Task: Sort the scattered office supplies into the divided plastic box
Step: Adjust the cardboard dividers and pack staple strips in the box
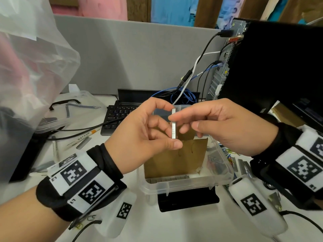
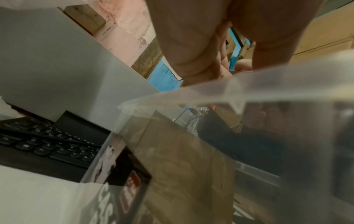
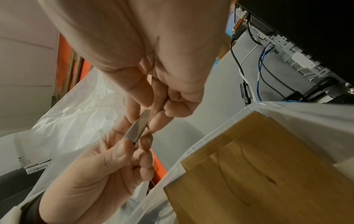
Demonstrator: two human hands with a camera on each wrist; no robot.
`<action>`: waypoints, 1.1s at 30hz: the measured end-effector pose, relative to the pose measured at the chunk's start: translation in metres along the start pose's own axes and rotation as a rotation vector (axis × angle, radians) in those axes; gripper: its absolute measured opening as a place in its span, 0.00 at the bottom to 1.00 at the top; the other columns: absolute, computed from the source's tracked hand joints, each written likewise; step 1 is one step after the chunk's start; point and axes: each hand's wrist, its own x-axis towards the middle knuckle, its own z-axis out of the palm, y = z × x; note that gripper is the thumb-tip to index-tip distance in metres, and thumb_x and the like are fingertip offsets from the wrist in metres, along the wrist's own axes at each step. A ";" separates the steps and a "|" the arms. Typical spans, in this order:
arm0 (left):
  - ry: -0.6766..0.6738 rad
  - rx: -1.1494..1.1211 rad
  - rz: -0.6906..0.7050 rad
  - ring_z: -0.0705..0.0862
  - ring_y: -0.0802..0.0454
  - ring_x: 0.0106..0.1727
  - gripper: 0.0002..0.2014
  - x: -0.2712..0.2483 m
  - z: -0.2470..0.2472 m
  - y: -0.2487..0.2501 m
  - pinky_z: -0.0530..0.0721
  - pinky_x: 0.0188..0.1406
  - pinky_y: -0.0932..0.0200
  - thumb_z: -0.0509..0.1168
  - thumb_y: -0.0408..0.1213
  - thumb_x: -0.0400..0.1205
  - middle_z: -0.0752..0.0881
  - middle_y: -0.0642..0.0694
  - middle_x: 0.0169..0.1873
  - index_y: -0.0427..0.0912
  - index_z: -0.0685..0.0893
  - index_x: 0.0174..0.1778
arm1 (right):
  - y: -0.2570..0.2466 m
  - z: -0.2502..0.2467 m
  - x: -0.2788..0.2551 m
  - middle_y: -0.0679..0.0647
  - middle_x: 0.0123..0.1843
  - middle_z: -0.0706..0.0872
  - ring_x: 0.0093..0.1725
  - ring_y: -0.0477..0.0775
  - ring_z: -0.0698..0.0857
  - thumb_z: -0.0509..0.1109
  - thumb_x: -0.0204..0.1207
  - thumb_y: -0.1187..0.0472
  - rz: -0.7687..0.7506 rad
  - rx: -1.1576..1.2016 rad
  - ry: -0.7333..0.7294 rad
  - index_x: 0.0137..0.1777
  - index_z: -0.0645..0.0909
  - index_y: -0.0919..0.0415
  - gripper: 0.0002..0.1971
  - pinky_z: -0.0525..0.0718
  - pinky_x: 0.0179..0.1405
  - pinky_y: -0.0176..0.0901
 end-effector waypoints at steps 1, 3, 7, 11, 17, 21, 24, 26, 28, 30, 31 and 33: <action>0.001 0.037 0.009 0.86 0.45 0.32 0.29 0.000 0.000 0.000 0.86 0.42 0.40 0.78 0.32 0.65 0.85 0.46 0.33 0.50 0.75 0.58 | 0.001 0.000 0.000 0.45 0.45 0.90 0.47 0.41 0.86 0.59 0.78 0.80 0.003 -0.004 0.008 0.58 0.86 0.55 0.23 0.80 0.42 0.37; -0.011 0.149 0.036 0.85 0.46 0.33 0.32 -0.001 0.000 -0.001 0.85 0.41 0.44 0.82 0.36 0.63 0.85 0.47 0.34 0.52 0.74 0.59 | 0.000 -0.001 0.000 0.49 0.45 0.90 0.46 0.43 0.87 0.58 0.78 0.81 0.012 -0.023 0.008 0.56 0.87 0.54 0.24 0.80 0.41 0.36; -0.034 0.451 0.145 0.83 0.52 0.44 0.30 -0.007 -0.015 -0.011 0.76 0.45 0.72 0.78 0.45 0.65 0.85 0.53 0.41 0.53 0.75 0.61 | -0.001 -0.006 -0.003 0.47 0.45 0.89 0.46 0.41 0.87 0.58 0.78 0.79 0.076 -0.196 -0.097 0.55 0.88 0.49 0.26 0.83 0.40 0.36; -0.011 0.545 0.211 0.82 0.53 0.47 0.13 -0.016 -0.029 -0.022 0.75 0.45 0.74 0.71 0.35 0.70 0.84 0.57 0.40 0.54 0.82 0.48 | -0.002 -0.001 -0.005 0.44 0.40 0.88 0.36 0.35 0.84 0.57 0.78 0.77 0.228 -0.401 -0.313 0.55 0.88 0.45 0.27 0.82 0.36 0.32; -0.081 0.662 0.278 0.81 0.57 0.44 0.08 -0.025 -0.026 -0.034 0.80 0.45 0.50 0.65 0.39 0.70 0.83 0.61 0.39 0.58 0.81 0.42 | 0.008 0.018 0.016 0.32 0.32 0.76 0.29 0.26 0.77 0.58 0.78 0.71 0.420 -0.724 -0.554 0.62 0.85 0.42 0.25 0.71 0.29 0.15; -0.117 0.689 0.312 0.79 0.60 0.41 0.06 -0.021 -0.028 -0.035 0.79 0.42 0.48 0.65 0.39 0.71 0.83 0.61 0.34 0.56 0.81 0.39 | 0.019 0.036 0.029 0.42 0.33 0.79 0.27 0.40 0.75 0.65 0.78 0.65 0.543 -0.839 -0.593 0.60 0.86 0.54 0.14 0.74 0.21 0.23; -0.129 0.667 0.332 0.79 0.58 0.40 0.05 -0.021 -0.029 -0.036 0.78 0.40 0.47 0.65 0.38 0.71 0.82 0.59 0.32 0.55 0.81 0.37 | 0.026 0.046 0.033 0.37 0.17 0.78 0.18 0.34 0.77 0.68 0.79 0.62 0.648 -0.833 -0.621 0.56 0.87 0.56 0.10 0.72 0.16 0.22; -0.126 0.649 0.337 0.79 0.57 0.39 0.07 -0.021 -0.028 -0.038 0.78 0.40 0.47 0.67 0.36 0.70 0.82 0.59 0.31 0.54 0.81 0.37 | 0.030 0.048 0.037 0.30 0.10 0.70 0.14 0.26 0.73 0.67 0.79 0.64 0.703 -0.800 -0.638 0.56 0.87 0.58 0.10 0.69 0.16 0.17; -0.127 0.645 0.343 0.79 0.56 0.39 0.08 -0.020 -0.028 -0.041 0.77 0.39 0.47 0.68 0.34 0.70 0.82 0.59 0.31 0.54 0.81 0.37 | 0.032 0.051 0.040 0.31 0.08 0.69 0.13 0.27 0.72 0.67 0.79 0.65 0.740 -0.780 -0.631 0.57 0.87 0.59 0.10 0.68 0.14 0.18; -0.131 0.640 0.352 0.79 0.56 0.38 0.08 -0.019 -0.028 -0.043 0.77 0.39 0.46 0.68 0.33 0.70 0.82 0.59 0.31 0.53 0.82 0.37 | 0.033 0.054 0.041 0.32 0.08 0.69 0.12 0.28 0.72 0.67 0.79 0.65 0.774 -0.764 -0.625 0.58 0.87 0.59 0.10 0.67 0.13 0.19; -0.132 0.633 0.354 0.79 0.55 0.38 0.08 -0.019 -0.028 -0.044 0.77 0.39 0.46 0.68 0.33 0.70 0.82 0.58 0.31 0.53 0.82 0.37 | 0.033 0.055 0.042 0.33 0.08 0.69 0.12 0.28 0.72 0.67 0.79 0.65 0.787 -0.763 -0.628 0.58 0.87 0.60 0.11 0.66 0.12 0.19; -0.139 0.626 0.361 0.79 0.54 0.37 0.07 -0.019 -0.029 -0.045 0.77 0.39 0.46 0.68 0.33 0.70 0.82 0.57 0.30 0.52 0.82 0.36 | 0.032 0.057 0.043 0.34 0.07 0.69 0.11 0.29 0.72 0.67 0.79 0.65 0.810 -0.770 -0.639 0.58 0.86 0.61 0.10 0.66 0.11 0.20</action>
